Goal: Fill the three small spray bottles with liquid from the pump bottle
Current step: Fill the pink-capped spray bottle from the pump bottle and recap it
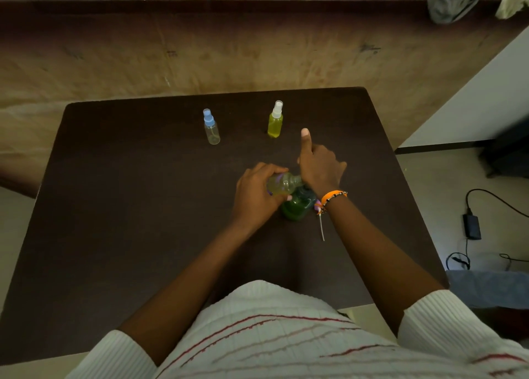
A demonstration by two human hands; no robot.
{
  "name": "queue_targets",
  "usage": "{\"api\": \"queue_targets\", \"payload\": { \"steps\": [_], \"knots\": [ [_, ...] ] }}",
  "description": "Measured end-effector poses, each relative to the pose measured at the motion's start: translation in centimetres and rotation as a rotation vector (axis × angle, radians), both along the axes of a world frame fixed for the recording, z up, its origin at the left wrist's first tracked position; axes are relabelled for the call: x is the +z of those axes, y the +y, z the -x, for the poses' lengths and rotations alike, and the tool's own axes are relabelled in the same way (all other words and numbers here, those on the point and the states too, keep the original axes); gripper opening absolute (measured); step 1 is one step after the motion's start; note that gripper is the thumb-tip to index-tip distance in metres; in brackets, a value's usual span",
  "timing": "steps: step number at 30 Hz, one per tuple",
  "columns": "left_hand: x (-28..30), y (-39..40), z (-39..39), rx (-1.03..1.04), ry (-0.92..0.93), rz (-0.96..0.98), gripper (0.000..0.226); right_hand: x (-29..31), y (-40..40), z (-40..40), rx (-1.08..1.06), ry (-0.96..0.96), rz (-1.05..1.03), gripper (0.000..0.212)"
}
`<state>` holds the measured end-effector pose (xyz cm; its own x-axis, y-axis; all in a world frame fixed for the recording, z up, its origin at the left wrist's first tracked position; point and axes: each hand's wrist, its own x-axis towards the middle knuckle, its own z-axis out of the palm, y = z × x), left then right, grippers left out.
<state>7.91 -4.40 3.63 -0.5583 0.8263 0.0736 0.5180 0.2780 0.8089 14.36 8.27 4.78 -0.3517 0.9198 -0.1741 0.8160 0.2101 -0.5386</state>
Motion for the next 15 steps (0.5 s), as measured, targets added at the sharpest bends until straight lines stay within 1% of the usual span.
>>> {"api": "queue_targets", "payload": {
  "steps": [5, 8, 12, 15],
  "knots": [
    [-0.46, -0.01, -0.05, -0.005, -0.014, 0.04, 0.049, -0.76, -0.5, -0.16, -0.034, 0.007, -0.101, 0.065],
    [-0.47, -0.14, -0.13, -0.007, -0.01, 0.044, 0.049, -0.63, -0.62, -0.26, -0.013, 0.028, -0.083, 0.063],
    [-0.23, -0.21, -0.01, -0.011, 0.001, 0.005, 0.05, -0.38, -0.3, -0.15, -0.019, 0.027, 0.018, 0.075],
    [-0.04, -0.15, 0.09, -0.009, 0.014, -0.017, 0.049, -0.28, 0.1, 0.01, 0.005, -0.031, 0.089, 0.083]
  ]
}}
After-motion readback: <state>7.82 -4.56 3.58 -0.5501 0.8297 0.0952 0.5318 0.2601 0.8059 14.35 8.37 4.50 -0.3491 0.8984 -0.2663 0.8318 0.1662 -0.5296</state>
